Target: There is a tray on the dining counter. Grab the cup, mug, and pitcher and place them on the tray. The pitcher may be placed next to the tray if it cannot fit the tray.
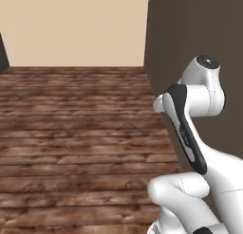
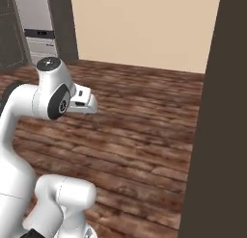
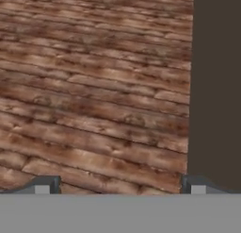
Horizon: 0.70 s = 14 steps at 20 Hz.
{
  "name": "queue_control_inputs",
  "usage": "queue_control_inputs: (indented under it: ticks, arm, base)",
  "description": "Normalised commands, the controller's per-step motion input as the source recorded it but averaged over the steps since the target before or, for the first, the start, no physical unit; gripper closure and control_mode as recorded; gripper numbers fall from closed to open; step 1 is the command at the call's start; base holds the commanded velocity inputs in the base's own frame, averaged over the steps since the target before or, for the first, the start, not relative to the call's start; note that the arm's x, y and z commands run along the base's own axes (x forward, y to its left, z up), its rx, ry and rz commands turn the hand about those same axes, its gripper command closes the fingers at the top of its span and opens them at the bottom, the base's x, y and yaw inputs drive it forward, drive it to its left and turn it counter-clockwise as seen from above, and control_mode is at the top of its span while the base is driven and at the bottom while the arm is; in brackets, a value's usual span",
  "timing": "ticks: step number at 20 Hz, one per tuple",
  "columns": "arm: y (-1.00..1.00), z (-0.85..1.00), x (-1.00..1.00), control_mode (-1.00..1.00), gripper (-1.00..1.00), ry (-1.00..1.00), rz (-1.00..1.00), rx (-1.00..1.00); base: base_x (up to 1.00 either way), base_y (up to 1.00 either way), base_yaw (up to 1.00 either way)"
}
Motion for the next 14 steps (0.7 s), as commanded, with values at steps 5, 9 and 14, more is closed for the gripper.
queue_control_inputs:
  ticks: [5, 9, 14]
  arm:
    - [0.00, 0.00, 0.00, 1.00, -1.00, 0.00, 0.00, 0.00]
    - [0.00, 0.00, 0.00, 1.00, -1.00, 0.00, 0.00, 0.00]
    - [0.00, 0.00, 0.00, 1.00, -1.00, 0.00, 0.00, 0.00]
  base:
    - [0.73, 0.00, 0.64]
    - [0.74, 0.00, 0.64]
    - [0.86, 0.01, 0.59]
